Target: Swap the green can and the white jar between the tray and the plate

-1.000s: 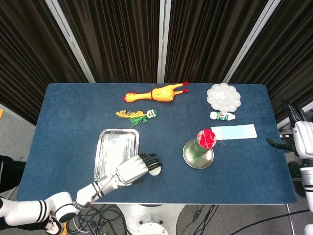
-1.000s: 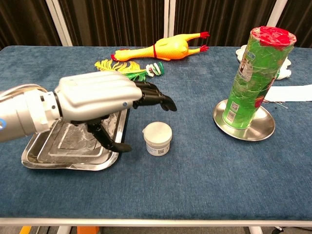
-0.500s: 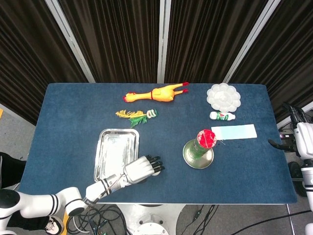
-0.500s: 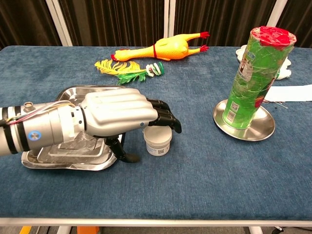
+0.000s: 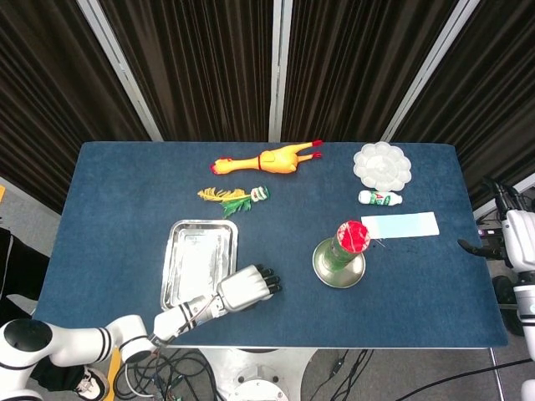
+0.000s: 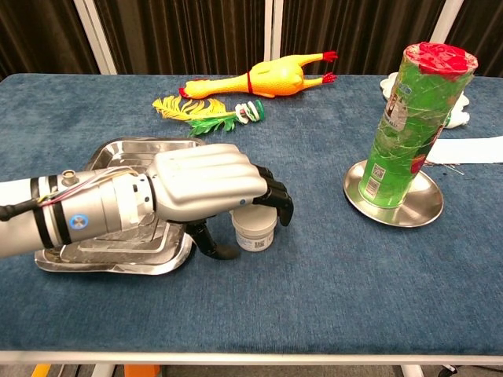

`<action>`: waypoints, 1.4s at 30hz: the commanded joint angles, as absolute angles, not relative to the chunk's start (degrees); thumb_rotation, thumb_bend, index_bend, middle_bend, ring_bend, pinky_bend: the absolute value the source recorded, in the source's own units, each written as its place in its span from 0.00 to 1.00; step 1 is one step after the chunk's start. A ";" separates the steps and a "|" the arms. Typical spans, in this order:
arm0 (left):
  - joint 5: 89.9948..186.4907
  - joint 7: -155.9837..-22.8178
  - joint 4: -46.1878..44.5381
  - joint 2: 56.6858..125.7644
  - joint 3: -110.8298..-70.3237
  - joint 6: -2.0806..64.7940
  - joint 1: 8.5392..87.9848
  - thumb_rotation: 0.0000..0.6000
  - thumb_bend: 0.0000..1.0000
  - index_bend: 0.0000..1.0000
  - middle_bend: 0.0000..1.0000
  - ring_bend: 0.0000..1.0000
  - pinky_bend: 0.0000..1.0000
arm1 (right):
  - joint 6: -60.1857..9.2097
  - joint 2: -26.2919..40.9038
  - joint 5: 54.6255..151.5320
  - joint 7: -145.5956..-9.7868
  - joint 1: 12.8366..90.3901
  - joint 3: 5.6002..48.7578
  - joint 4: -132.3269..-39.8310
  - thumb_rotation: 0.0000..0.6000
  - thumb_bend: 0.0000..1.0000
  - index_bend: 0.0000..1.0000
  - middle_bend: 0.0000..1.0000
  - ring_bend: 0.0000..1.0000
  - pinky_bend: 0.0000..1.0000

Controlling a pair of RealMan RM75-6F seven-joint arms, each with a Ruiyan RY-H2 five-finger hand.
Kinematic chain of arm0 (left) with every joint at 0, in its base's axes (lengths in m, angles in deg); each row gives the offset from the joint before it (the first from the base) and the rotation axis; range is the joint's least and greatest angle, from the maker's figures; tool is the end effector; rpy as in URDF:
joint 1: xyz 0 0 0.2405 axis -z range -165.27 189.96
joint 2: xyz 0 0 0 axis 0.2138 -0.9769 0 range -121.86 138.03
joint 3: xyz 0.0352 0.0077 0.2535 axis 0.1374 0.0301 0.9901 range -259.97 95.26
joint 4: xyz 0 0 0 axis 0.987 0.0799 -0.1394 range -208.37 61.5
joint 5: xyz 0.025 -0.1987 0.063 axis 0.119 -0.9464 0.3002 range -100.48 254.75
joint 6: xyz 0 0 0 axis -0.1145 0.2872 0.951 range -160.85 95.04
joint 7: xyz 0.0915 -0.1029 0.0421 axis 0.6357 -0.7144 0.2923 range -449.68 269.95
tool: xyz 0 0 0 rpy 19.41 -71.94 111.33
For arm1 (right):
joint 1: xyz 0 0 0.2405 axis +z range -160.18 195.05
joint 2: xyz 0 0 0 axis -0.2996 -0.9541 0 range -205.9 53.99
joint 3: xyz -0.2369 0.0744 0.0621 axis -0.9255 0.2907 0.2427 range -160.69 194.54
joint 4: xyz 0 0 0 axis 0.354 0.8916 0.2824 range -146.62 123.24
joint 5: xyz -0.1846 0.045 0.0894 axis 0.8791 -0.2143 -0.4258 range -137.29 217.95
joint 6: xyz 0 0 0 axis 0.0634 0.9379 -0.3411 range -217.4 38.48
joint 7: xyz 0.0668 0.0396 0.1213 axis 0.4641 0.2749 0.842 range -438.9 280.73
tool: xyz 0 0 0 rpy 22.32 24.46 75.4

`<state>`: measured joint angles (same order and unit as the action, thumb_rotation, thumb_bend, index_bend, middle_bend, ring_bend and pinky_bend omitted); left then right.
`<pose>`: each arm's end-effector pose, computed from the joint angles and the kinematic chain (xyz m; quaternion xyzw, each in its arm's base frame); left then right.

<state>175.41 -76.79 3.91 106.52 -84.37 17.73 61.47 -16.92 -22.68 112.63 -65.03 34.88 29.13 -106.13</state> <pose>-0.0791 0.2755 -0.0947 -0.8875 -0.1387 -0.3895 0.2037 -0.2848 -0.2802 0.2286 0.5402 -0.4215 0.4558 0.5682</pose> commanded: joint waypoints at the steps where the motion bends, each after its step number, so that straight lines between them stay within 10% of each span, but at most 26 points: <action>1: 175.31 -76.89 3.53 106.73 -84.14 17.88 61.83 1.00 0.21 0.33 0.29 0.30 0.47 | -17.11 -22.58 112.59 -65.09 34.87 29.16 -106.03 1.00 0.01 0.05 0.16 0.09 0.23; 42: 168.98 -72.94 9.86 95.53 -83.30 23.89 58.21 1.00 0.35 0.41 0.40 0.39 0.56 | -18.60 -21.55 112.67 -66.69 34.96 30.10 -106.21 1.00 0.02 0.08 0.16 0.09 0.24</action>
<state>170.15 -73.36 9.81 96.46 -83.50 24.02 59.05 -18.58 -21.56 112.66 -66.63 34.93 30.08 -106.16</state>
